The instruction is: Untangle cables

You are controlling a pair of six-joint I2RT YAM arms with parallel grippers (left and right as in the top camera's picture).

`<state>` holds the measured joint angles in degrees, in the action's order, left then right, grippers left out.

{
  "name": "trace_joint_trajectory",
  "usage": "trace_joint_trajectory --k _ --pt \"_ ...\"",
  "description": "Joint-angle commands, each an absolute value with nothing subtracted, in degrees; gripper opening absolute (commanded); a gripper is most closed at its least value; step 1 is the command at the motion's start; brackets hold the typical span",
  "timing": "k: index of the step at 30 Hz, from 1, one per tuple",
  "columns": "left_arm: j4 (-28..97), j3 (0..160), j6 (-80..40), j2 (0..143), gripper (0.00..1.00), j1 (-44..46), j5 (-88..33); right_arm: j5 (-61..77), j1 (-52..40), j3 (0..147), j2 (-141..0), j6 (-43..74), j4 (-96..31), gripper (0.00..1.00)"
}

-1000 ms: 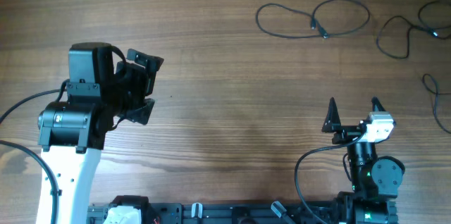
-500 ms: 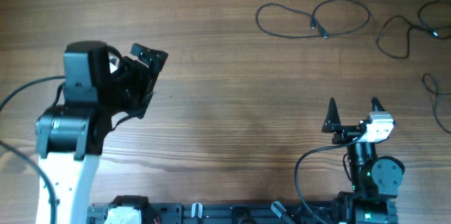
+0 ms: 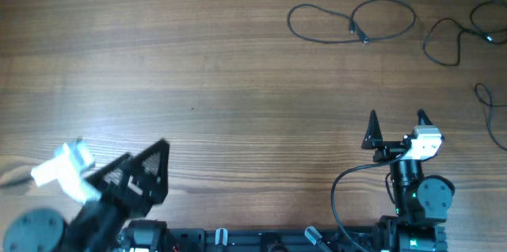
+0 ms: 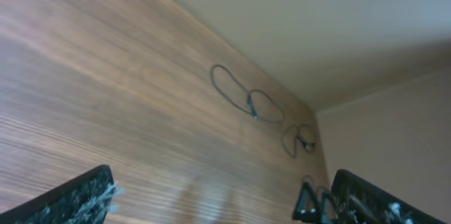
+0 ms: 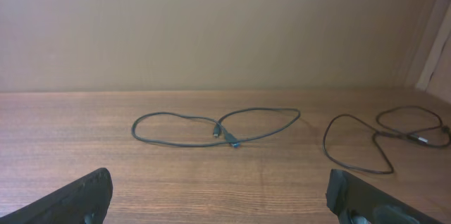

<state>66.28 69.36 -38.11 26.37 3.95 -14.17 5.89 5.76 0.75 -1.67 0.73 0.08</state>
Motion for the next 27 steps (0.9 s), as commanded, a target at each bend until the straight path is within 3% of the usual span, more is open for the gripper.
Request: trace_joint_trajectory --k 1,9,13,27 --pt "71.1 69.4 -36.2 23.3 1.00 3.6 -9.7 4.9 5.7 0.3 -1.8 0.0 0.2 1.00" --pt "96.4 69.4 -36.2 23.0 1.00 3.6 -0.2 4.9 5.7 0.3 -1.8 0.0 0.2 1.00" --pt "94.1 69.4 -36.4 23.0 1.00 3.6 6.1 4.9 5.7 0.3 -1.8 0.0 0.2 1.00" --pt "94.1 69.4 -36.4 9.3 1.00 3.6 6.1 4.9 5.7 0.3 -1.8 0.0 0.2 1.00"
